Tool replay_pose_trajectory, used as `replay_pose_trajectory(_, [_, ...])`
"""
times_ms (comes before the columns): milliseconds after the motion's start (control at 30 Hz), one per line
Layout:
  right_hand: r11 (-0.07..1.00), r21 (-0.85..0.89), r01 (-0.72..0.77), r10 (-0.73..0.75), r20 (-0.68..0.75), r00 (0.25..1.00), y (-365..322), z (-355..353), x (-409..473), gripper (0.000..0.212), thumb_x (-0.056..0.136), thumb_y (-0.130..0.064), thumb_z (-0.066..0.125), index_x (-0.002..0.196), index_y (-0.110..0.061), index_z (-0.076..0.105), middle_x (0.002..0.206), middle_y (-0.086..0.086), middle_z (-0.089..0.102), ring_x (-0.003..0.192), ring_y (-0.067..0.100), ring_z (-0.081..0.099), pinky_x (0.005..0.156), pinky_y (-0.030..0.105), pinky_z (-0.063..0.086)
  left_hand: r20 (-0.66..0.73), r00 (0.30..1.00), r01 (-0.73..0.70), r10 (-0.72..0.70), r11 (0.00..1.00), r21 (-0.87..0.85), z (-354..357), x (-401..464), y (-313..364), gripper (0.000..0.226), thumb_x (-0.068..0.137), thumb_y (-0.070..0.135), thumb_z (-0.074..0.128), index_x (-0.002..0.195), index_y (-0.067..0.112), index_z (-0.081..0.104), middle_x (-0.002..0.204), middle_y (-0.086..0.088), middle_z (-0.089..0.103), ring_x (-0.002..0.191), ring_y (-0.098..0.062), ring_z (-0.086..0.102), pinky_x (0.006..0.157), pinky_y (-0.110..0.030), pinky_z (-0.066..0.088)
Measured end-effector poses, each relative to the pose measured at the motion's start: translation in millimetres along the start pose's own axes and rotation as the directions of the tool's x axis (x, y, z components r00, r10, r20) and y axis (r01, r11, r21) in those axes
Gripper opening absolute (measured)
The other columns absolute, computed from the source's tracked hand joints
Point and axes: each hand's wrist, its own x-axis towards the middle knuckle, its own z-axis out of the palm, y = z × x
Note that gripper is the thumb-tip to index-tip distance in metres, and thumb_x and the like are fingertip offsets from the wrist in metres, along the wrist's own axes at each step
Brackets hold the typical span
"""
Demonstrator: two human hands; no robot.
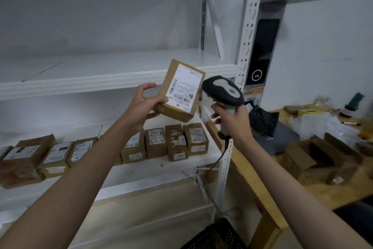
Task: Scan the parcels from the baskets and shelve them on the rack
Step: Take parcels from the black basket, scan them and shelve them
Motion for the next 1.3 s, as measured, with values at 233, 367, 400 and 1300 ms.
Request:
replay_pose_trajectory(233, [0.991, 0.08, 0.111, -0.111, -0.012, 0.994, -38, -9, 41, 0.025, 0.091, -0.005, 0.071, 0.109, -0.023, 0.07, 0.106, 0.011, 0.077, 0.098, 0.028, 0.074, 0.079, 0.037, 0.063, -0.008, 1.0, 0.008, -0.01, 0.974, -0.225, 48, 44, 50, 0.056, 0.087, 0.031, 0.076, 0.133, 0.034, 0.045, 0.12, -0.004, 0.066, 0.106, -0.022, 0.068, 0.092, -0.042, 0.059])
replay_pose_trajectory(367, [0.995, 0.054, 0.078, -0.074, -0.073, 0.995, -50, -5, 79, 0.028, 0.09, -0.005, 0.071, 0.117, -0.01, 0.068, 0.111, 0.012, 0.074, 0.104, 0.024, 0.072, 0.083, 0.032, 0.062, 0.01, 1.0, 0.018, -0.016, 0.974, -0.227, 76, 78, 75, 0.055, 0.09, 0.04, 0.07, 0.136, 0.029, 0.043, 0.12, 0.0, 0.061, 0.105, -0.019, 0.065, 0.088, -0.044, 0.061])
replay_pose_trajectory(400, [0.997, 0.05, 0.059, -0.053, -0.101, 0.993, -52, -4, 90, 0.028, 0.09, -0.006, 0.071, 0.118, -0.006, 0.068, 0.11, 0.012, 0.074, 0.104, 0.025, 0.072, 0.083, 0.031, 0.062, 0.017, 1.0, 0.027, -0.024, 0.975, -0.219, 80, 87, 81, 0.056, 0.09, 0.043, 0.069, 0.137, 0.027, 0.043, 0.122, -0.001, 0.06, 0.104, -0.019, 0.064, 0.087, -0.044, 0.061])
replay_pose_trajectory(1300, [0.975, -0.087, -0.204, 0.172, -0.279, 0.945, -11, 14, 225, 0.036, 0.089, -0.016, 0.073, 0.122, -0.004, 0.064, 0.118, 0.017, 0.069, 0.111, 0.035, 0.066, 0.1, 0.054, 0.053, 0.234, 0.972, -0.106, -0.002, 0.887, 0.449, 119, 215, 76, 0.084, 0.088, 0.075, 0.04, 0.155, 0.028, 0.027, 0.154, -0.007, 0.041, 0.14, -0.034, 0.04, 0.116, -0.053, 0.033])
